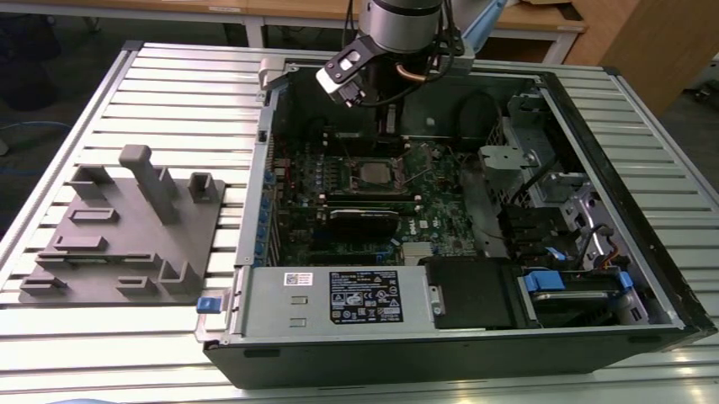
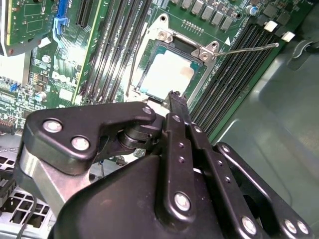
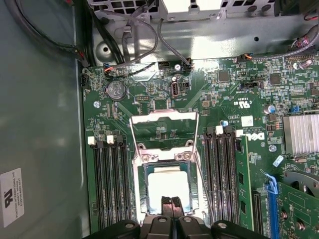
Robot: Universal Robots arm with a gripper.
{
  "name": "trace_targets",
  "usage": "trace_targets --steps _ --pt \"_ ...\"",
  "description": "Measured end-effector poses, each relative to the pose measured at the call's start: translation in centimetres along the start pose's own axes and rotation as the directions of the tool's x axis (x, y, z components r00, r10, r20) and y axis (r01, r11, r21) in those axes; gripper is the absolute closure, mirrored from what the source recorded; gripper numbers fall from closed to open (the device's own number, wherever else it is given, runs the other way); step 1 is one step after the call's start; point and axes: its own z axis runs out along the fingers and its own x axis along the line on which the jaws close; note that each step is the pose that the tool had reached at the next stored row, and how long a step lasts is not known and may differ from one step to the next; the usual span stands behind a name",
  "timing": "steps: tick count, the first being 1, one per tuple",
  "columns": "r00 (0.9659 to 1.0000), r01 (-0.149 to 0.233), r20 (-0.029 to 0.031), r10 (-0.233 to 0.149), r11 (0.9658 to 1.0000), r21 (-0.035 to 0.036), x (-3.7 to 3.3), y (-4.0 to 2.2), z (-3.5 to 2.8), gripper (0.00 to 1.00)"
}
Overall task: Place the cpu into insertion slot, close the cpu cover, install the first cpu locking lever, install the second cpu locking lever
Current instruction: 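Close the cpu cover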
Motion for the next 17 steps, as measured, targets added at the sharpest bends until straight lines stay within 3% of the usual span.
trace_targets --steps 11,17 --pt "1.0 0.0 -0.0001 0.0 1.0 -0.0001 0.01 0.11 -0.05 0.9" --pt "1.0 0.0 0.0 0.0 1.0 0.0 0.07 0.79 -0.04 0.9"
